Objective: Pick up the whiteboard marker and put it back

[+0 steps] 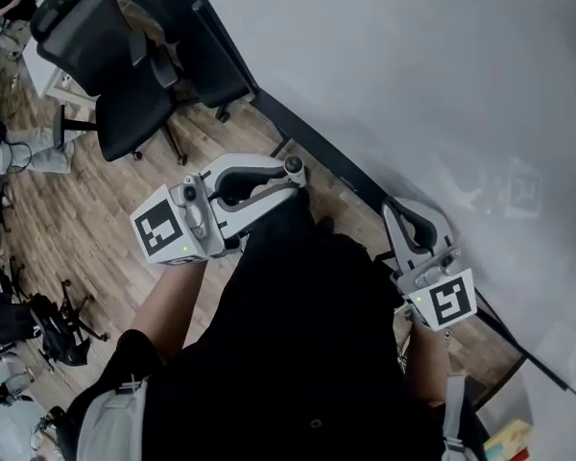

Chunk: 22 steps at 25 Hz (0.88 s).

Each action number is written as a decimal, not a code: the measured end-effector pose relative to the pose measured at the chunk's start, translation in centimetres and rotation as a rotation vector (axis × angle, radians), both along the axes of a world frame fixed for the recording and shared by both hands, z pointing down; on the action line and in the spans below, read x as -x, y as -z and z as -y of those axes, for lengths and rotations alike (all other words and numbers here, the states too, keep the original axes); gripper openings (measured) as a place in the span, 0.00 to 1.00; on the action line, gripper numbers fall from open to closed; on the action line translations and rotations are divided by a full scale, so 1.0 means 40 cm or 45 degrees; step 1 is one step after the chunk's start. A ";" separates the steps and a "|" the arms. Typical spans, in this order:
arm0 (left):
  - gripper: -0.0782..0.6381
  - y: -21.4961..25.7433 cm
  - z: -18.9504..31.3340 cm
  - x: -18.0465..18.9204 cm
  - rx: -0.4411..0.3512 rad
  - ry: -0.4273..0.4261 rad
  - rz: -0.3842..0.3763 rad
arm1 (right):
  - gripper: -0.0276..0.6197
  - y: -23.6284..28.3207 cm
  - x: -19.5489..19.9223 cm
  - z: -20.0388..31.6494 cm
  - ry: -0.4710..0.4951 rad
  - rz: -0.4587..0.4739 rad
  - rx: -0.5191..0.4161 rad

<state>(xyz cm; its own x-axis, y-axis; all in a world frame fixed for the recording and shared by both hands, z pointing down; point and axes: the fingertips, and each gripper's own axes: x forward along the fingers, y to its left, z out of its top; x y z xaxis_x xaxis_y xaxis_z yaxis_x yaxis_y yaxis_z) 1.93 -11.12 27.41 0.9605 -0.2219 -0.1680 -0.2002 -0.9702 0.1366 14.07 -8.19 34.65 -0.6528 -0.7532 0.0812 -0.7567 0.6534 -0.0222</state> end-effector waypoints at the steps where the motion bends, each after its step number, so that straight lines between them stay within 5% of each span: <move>1: 0.20 -0.010 -0.003 -0.003 0.008 -0.002 0.011 | 0.07 0.003 -0.007 -0.003 -0.005 -0.004 -0.004; 6: 0.20 -0.054 -0.004 -0.007 0.050 -0.014 0.061 | 0.07 0.009 -0.026 -0.010 0.023 -0.088 -0.062; 22: 0.20 -0.041 -0.003 -0.026 0.065 -0.026 0.086 | 0.07 0.045 -0.011 -0.002 0.029 -0.018 -0.058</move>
<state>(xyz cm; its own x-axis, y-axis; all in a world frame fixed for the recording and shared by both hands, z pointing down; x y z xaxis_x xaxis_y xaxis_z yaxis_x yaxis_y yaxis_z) 2.98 -11.00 29.04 0.9738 -0.2085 -0.0913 -0.1907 -0.9663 0.1729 14.49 -8.12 32.83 -0.6687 -0.7414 0.0564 -0.7417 0.6705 0.0188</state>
